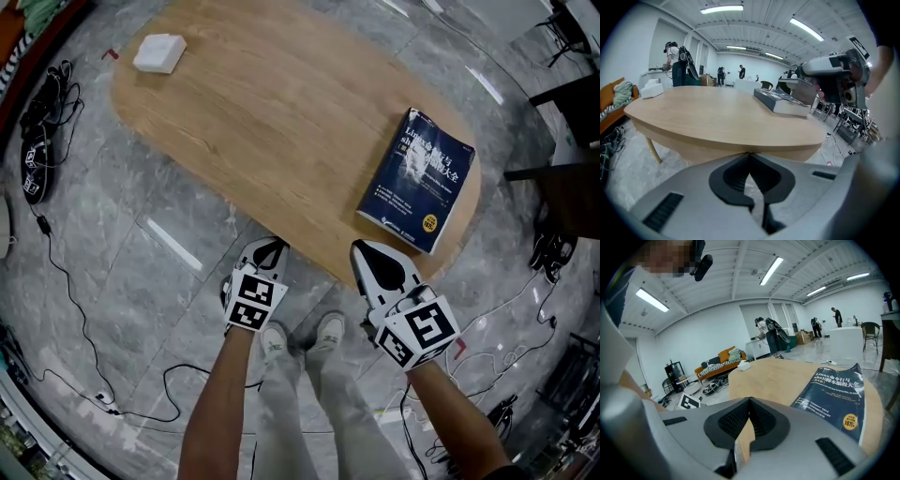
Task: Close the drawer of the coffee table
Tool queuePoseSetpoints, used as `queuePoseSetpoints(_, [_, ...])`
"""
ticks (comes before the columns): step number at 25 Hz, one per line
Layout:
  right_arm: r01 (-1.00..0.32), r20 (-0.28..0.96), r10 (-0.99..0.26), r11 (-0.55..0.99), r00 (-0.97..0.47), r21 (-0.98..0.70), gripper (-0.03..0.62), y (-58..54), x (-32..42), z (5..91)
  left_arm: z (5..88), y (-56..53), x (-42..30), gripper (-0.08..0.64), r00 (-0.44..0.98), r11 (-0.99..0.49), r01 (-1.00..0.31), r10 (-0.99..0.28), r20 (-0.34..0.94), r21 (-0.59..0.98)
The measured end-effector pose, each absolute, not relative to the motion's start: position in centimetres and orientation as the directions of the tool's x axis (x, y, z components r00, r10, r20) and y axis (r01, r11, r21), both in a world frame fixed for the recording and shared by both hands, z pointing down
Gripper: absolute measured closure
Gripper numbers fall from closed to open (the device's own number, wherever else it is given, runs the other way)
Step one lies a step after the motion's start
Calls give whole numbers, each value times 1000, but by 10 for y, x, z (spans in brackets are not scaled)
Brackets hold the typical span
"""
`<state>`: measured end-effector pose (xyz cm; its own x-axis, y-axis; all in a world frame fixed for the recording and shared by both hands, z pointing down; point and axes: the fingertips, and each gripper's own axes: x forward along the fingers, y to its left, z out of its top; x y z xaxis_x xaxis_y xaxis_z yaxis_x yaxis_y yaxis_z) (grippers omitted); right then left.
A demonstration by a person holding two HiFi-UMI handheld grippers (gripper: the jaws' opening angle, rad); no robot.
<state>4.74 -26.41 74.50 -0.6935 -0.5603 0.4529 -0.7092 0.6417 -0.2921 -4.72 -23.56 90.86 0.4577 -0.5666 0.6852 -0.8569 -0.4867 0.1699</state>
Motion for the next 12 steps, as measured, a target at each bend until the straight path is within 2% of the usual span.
queuePoseSetpoints(12, [-710,444,-568,645,-693,-282,580,-259,46,700,834,-242,-56,558,462,-471,-863,-590,662,183])
